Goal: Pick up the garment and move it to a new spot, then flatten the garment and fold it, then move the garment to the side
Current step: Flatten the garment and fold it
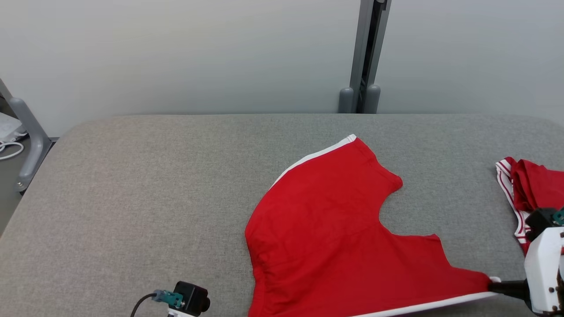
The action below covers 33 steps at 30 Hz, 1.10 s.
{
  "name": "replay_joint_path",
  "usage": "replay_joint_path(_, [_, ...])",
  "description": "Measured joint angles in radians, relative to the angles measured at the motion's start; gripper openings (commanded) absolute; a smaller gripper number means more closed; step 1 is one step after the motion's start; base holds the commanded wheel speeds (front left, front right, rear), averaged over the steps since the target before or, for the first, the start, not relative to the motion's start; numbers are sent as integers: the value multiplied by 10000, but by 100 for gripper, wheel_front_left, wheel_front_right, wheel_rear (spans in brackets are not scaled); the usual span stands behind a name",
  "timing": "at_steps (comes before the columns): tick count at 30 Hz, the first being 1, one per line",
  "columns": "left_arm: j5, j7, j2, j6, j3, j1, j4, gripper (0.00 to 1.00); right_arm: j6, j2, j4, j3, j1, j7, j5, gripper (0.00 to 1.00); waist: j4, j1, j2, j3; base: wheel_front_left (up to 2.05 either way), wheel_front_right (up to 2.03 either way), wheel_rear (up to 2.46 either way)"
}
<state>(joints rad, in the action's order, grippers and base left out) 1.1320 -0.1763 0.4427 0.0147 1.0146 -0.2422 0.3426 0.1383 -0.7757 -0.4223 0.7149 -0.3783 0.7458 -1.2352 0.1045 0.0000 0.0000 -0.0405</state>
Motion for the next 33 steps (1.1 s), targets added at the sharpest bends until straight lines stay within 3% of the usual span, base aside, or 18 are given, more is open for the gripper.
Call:
replay_joint_path(7, [539, -230, 504, -604, -512, 149, -1628, 0, -23, 8, 550, -966, 41, -8, 445, 0, 29, -1, 0, 350, 0, 0, 0])
replay_joint_path(14, [1394, -936, 780, -508, -1204, -558, -2558, 0, -44, 529, 700, -2151, -1068, 351, 1197, 0, 166, 0, 0, 1068, 0, 0, 0])
replay_joint_path(25, [2995, -1651, 360, -240, -2360, -1868, -2727, 0, -52, 1542, -109, -3336, -3442, 1613, 3014, 0, 758, 0, 0, 2377, 0, 0, 0])
replay_joint_path(33, [3852, -2157, -443, 44, -2677, -2659, -2034, 0, -67, 2242, -936, -3818, -5280, 2148, 4253, 0, 1438, -1, 0, 3204, 0, 0, 0])
